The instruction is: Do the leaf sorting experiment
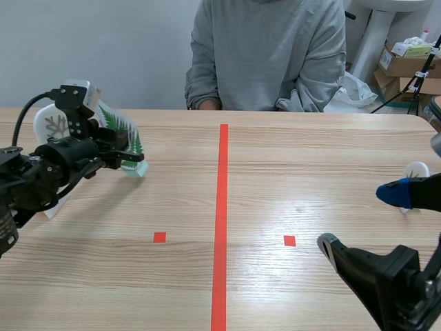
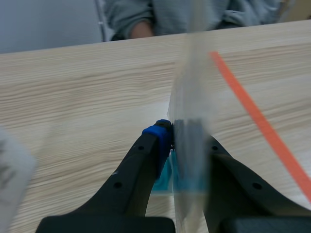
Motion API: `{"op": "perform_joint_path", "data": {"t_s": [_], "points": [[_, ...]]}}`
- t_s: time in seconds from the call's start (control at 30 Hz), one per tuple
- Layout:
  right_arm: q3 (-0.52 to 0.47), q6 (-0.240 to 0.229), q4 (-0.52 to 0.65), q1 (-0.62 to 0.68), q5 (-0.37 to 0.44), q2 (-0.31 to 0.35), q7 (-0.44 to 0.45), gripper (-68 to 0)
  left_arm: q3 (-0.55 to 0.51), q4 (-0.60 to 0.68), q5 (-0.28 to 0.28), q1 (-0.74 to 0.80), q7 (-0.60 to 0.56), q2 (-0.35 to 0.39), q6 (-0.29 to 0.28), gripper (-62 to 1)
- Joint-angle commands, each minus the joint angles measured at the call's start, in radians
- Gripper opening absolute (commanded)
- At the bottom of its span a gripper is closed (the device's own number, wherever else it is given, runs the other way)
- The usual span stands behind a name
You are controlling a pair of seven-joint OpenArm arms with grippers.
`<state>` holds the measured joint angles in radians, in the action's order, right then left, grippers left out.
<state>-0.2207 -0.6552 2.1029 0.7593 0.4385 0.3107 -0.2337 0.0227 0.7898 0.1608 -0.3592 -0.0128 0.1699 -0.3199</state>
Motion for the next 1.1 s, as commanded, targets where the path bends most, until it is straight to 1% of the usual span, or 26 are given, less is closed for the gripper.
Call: {"op": "perform_joint_path", "data": {"t_s": [0.0, 0.1, 0.2, 0.27, 0.37, 0.47, 0.57, 0.7, 0.87, 0.93, 0.97, 1.07], "points": [[-0.003, 0.0, -0.001, -0.012, 0.011, 0.011, 0.015, -9.1, -0.008, 0.008, 0.002, -0.035, -0.017, 0.011, 0.019, -56.9], [-0.003, 0.0, -0.001, -0.012, 0.011, 0.011, 0.015, -9.1, -0.012, -0.031, -0.015, -0.061, -0.014, 0.021, 0.048, -56.9], [-0.003, 0.0, -0.001, -0.012, 0.011, 0.011, 0.015, -9.1, -0.012, -0.077, -0.017, -0.09, -0.022, 0.026, 0.08, -56.9], [-0.003, 0.0, -0.001, -0.012, 0.011, 0.011, 0.014, -9.1, -0.012, -0.103, -0.021, -0.106, -0.028, 0.028, 0.111, -56.9], [-0.003, 0.0, -0.001, -0.012, 0.011, 0.011, 0.014, -9.1, -0.012, -0.14, -0.052, -0.127, -0.04, 0.031, 0.14, -56.9], [-0.003, 0.0, -0.001, -0.012, 0.011, 0.011, 0.014, -9.1, -0.012, -0.168, -0.054, -0.141, -0.045, 0.034, 0.172, -56.9], [-0.003, 0.0, -0.001, -0.012, 0.011, 0.011, 0.014, -9.1, -0.012, -0.178, -0.078, -0.143, -0.049, 0.033, 0.199, -56.9], [-0.003, 0.0, -0.001, -0.012, 0.011, 0.011, 0.014, -9.1, -0.012, -0.178, -0.089, -0.142, -0.043, 0.033, 0.222, -56.9], [-0.003, 0.0, -0.001, -0.012, 0.011, 0.011, 0.014, -9.1, -0.012, -0.178, -0.092, -0.142, -0.042, 0.033, 0.222, -56.6], [-0.003, 0.0, -0.001, -0.012, 0.011, 0.011, 0.014, -9.1, -0.012, -0.177, -0.092, -0.14, -0.041, 0.033, 0.222, -53.9], [-0.003, 0.0, -0.001, -0.012, 0.011, 0.011, 0.014, -9.1, -0.012, -0.177, -0.092, -0.14, -0.041, 0.033, 0.222, -50.9], [-0.003, 0.0, -0.001, -0.012, 0.011, 0.011, 0.014, -9.1, -0.012, -0.177, -0.092, -0.14, -0.041, 0.033, 0.222, -38.8]]}}
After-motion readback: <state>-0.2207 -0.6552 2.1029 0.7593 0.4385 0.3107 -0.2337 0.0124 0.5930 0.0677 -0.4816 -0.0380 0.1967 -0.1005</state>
